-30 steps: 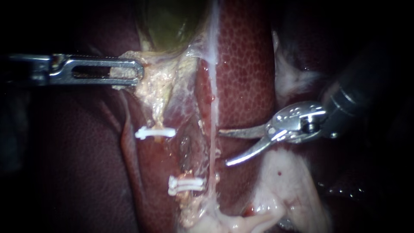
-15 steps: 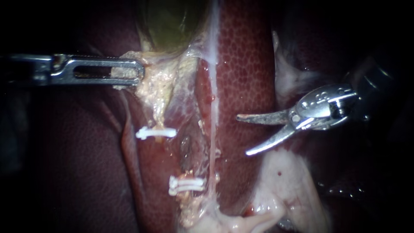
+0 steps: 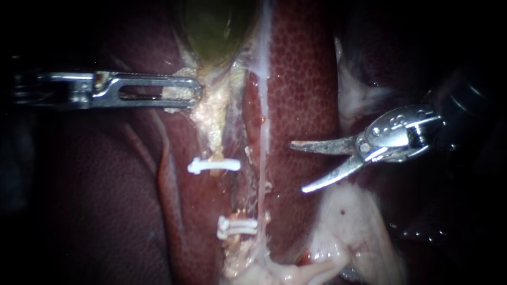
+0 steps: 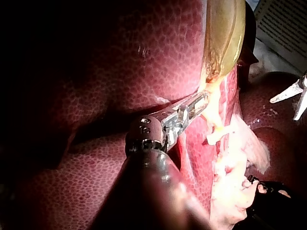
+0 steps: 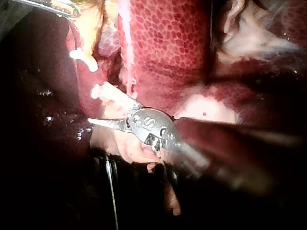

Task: Go back from the cut left tube

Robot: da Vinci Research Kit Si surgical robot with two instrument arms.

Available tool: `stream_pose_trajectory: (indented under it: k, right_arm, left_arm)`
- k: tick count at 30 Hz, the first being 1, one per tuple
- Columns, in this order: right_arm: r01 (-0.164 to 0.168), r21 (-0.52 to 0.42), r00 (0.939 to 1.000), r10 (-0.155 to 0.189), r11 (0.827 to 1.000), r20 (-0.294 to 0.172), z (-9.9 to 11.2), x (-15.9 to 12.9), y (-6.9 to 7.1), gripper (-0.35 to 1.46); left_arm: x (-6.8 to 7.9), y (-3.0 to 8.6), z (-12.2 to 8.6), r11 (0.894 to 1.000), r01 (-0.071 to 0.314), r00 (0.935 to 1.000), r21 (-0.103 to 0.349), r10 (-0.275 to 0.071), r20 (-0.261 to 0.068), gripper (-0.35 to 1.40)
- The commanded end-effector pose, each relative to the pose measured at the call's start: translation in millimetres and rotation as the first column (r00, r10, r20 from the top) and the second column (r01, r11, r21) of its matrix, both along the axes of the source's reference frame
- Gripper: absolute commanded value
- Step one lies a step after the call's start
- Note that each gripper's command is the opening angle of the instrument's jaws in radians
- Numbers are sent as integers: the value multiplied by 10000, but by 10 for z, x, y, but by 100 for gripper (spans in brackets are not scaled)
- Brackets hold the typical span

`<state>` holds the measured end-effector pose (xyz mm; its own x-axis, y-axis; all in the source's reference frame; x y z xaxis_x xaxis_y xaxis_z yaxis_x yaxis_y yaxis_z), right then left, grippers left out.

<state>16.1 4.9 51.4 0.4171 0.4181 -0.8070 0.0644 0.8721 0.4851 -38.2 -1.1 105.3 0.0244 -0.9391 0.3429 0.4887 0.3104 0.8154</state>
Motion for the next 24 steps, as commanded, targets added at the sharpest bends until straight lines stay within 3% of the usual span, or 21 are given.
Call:
stream_pose_trajectory:
  k: [1,9,24]
  right_arm:
    - [-19,4,10000,19,10000,-17,0,0,0,143]
    - [-55,6,10000,55,10000,-25,1,0,0,143]
    - [-135,-87,9999,134,9999,-99,0,-1,2,143]
  left_arm:
    - [-3,0,1,10000,-15,10000,-6,15,3,-35]
    - [-18,-5,10,9999,-103,9999,127,103,-5,-35]
    - [-19,-6,11,9998,-140,9999,135,140,-13,-35]
